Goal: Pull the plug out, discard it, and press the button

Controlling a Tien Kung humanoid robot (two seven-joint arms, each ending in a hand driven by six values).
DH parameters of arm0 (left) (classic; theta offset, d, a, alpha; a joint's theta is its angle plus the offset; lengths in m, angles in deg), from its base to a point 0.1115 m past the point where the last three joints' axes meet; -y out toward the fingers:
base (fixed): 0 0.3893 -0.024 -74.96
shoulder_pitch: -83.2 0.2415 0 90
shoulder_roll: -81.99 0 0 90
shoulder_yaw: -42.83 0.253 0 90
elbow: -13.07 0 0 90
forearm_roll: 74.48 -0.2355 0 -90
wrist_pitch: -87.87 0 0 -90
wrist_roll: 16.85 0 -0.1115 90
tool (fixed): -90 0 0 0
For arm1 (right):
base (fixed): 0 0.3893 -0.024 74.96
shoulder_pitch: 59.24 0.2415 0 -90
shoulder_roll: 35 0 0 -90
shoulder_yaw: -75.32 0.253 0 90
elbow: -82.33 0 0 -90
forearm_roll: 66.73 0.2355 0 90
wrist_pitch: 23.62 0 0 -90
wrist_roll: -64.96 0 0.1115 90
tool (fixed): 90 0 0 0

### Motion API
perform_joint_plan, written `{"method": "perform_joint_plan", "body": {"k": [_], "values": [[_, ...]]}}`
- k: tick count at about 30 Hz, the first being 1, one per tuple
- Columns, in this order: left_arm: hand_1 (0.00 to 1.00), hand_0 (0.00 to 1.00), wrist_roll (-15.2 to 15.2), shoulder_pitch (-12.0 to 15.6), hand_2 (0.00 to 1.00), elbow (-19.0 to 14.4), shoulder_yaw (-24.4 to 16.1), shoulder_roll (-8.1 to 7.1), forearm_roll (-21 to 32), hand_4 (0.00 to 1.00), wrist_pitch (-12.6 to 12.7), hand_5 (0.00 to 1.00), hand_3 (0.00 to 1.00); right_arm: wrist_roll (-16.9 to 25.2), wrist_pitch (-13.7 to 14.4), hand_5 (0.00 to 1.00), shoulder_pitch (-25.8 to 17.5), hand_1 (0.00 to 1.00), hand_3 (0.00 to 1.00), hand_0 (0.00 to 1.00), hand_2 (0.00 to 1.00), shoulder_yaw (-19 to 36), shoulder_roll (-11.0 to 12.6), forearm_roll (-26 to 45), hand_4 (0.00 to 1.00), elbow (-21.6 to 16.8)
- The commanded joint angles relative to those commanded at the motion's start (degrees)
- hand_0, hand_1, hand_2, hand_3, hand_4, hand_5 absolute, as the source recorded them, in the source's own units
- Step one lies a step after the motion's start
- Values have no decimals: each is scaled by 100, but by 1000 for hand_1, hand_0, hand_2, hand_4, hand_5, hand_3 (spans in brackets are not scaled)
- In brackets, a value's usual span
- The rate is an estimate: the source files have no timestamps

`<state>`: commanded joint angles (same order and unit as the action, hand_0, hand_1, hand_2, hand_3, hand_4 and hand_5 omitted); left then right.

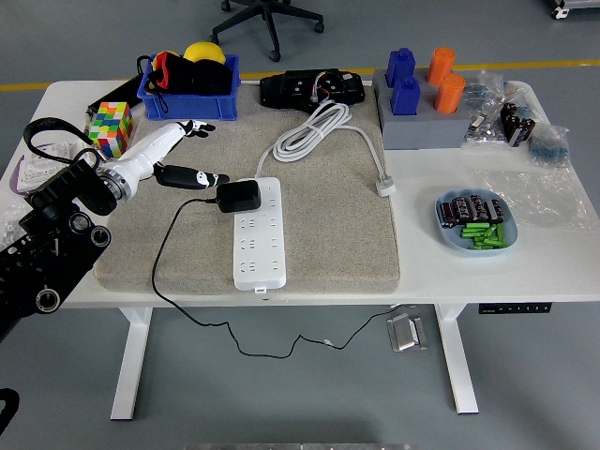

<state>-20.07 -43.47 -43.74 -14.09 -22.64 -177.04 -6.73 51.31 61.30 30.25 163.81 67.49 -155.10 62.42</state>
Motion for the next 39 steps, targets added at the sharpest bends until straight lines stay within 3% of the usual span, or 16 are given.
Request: {"method": "perform_joint_plan", "body": {"k": [9,10,13,21,22,27,28,33,34,39], "values": [[903,919,121,-310,842,537,676,221,127,998,107,235,862,0,-6,658,16,729,713,767,724,-25,-11,20,883,-8],[839,896,140,-337,752,583,752,239,147,998,124,217,804,-1,-6,658,17,729,713,767,724,-24,-13,18,883,-5],[839,896,182,-430,752,771,926,323,293,998,156,217,804,2,-1,658,22,729,713,767,724,-31,-5,20,883,-6],[815,888,265,-556,712,1161,1039,505,493,998,235,217,793,5,11,658,25,729,713,767,724,-27,9,15,883,8],[749,848,271,-571,637,1222,1035,529,500,998,242,201,760,6,12,658,26,729,713,767,724,-29,8,22,883,5],[749,848,318,-675,637,1442,1113,601,483,998,311,201,760,7,10,658,42,729,713,767,724,-47,9,31,883,-4],[681,806,320,-697,583,1492,1138,616,469,969,316,100,699,6,10,658,45,729,713,767,724,-49,11,29,883,-2],[681,806,332,-739,583,1693,1126,683,429,969,344,100,699,10,16,658,65,729,713,767,724,-78,35,32,883,-4],[621,726,336,-748,546,1710,1139,687,424,874,351,2,633,10,16,658,66,729,713,767,724,-81,39,31,883,-3],[621,726,323,-812,546,1802,1244,713,341,874,373,2,633,9,19,658,73,729,713,767,724,-105,60,31,883,5]]}}
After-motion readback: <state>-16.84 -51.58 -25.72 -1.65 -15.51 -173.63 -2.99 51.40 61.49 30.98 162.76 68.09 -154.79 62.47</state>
